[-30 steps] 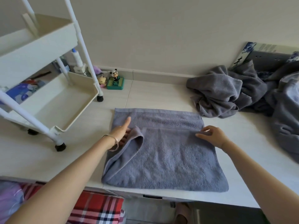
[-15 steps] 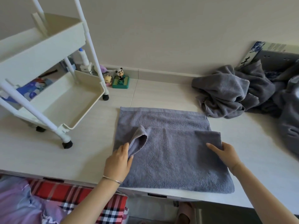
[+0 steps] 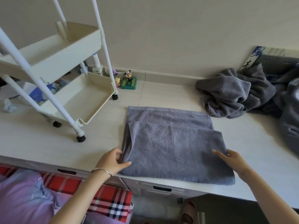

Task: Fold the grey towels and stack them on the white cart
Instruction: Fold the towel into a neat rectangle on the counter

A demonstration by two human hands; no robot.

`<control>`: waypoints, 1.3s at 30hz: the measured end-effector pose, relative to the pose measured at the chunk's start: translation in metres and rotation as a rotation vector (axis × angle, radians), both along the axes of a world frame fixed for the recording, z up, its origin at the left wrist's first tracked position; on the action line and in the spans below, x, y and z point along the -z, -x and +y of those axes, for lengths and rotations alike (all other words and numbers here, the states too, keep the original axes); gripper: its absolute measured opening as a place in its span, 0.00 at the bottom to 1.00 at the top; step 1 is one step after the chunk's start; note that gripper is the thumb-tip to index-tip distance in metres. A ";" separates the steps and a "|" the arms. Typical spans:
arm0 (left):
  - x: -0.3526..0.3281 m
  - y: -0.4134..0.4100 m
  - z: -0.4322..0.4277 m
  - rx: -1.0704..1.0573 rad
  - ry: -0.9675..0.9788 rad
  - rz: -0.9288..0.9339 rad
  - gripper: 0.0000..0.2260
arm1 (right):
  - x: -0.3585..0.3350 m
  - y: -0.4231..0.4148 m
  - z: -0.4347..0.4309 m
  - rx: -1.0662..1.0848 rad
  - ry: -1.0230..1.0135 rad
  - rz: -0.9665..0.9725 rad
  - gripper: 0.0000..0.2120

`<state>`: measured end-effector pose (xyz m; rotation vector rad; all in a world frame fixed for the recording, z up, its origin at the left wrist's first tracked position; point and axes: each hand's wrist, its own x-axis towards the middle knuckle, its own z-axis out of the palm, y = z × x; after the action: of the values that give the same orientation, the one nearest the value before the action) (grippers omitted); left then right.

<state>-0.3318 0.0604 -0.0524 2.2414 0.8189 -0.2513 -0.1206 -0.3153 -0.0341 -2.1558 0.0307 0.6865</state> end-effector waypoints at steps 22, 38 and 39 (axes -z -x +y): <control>-0.015 0.028 -0.024 -0.143 0.190 0.078 0.21 | 0.009 0.046 -0.018 -0.012 0.101 -0.119 0.17; -0.048 -0.035 -0.010 -0.368 0.310 -0.452 0.14 | -0.042 0.004 0.024 0.039 -0.305 -0.116 0.12; -0.054 -0.039 -0.006 -0.369 0.328 -0.506 0.13 | -0.049 -0.004 0.026 0.043 -0.347 -0.132 0.11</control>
<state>-0.2925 0.0543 0.0016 1.6977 0.8198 0.3247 -0.1164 -0.2894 0.0147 -1.8556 -0.1047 0.4834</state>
